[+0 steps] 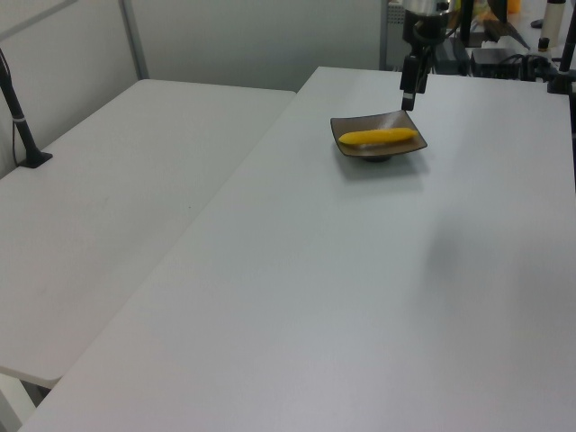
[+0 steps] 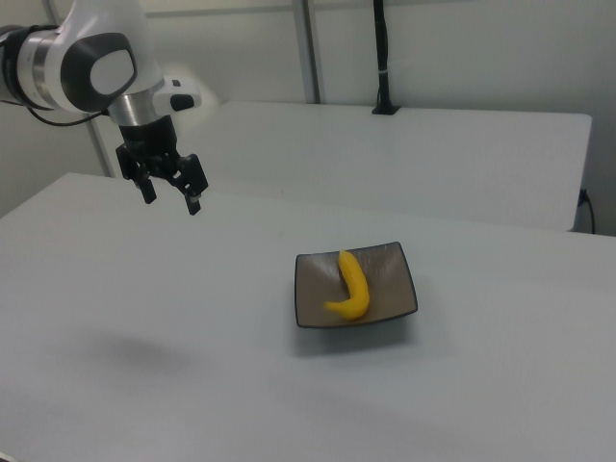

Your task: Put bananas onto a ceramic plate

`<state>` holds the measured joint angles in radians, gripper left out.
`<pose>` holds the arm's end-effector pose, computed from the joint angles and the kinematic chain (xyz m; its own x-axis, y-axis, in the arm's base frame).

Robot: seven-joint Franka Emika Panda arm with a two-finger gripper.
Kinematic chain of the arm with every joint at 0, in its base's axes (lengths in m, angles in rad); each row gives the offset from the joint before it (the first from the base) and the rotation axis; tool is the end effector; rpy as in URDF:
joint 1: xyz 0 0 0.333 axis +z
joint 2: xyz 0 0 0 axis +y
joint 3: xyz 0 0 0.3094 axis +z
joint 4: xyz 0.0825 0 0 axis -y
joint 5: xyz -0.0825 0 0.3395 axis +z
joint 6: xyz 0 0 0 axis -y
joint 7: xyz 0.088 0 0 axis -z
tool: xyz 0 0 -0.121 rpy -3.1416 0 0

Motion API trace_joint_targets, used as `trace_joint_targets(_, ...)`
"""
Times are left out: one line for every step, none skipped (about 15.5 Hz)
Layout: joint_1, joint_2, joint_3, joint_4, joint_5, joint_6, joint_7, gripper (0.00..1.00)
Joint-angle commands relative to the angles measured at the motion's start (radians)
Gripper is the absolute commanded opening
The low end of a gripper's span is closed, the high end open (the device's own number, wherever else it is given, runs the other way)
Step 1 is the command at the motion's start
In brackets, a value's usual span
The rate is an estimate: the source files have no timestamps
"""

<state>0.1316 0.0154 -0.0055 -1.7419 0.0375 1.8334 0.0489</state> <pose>0.5284 0.0706 0.5453 0.9950 0.0671 0.0740 0.0702 -0.9967 -0.0404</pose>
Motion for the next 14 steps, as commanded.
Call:
trace_joint_targets(-0.009, -0.037, -0.01, -0.025, 0.004, -0.014, -0.032, 1.0)
trace_joint_targets(-0.009, -0.038, -0.01, -0.025, 0.002, -0.014, -0.026, 1.0)
trace_joint_targets(-0.009, -0.04, -0.01, -0.027, 0.002, -0.017, -0.023, 1.0)
trace_joint_targets(-0.01, -0.041, -0.01, -0.027, 0.002, -0.017, -0.021, 1.0)
trace_joint_targets(-0.018, -0.043, -0.01, -0.025, 0.002, -0.017, -0.021, 1.0)
trace_joint_targets(-0.023, -0.046, -0.01, -0.025, 0.002, -0.019, -0.021, 1.0)
trace_joint_targets(-0.021, -0.048, -0.01, -0.025, 0.002, -0.022, -0.021, 1.0)
trace_joint_targets(-0.023, -0.048, -0.011, -0.025, 0.001, -0.04, -0.021, 1.0)
trace_joint_targets(-0.024, -0.049, -0.011, -0.025, 0.001, -0.058, -0.021, 1.0)
trace_joint_targets(-0.027, -0.051, -0.011, -0.025, -0.001, -0.062, -0.021, 1.0)
trace_joint_targets(-0.03, -0.054, -0.011, -0.025, -0.002, -0.065, -0.021, 1.0)
trace_joint_targets(-0.03, -0.055, -0.011, -0.025, -0.002, -0.072, -0.021, 1.0)
trace_joint_targets(-0.03, -0.055, -0.011, -0.025, -0.011, -0.089, -0.023, 1.0)
trace_joint_targets(-0.03, -0.055, -0.011, -0.025, -0.031, -0.101, -0.023, 1.0)
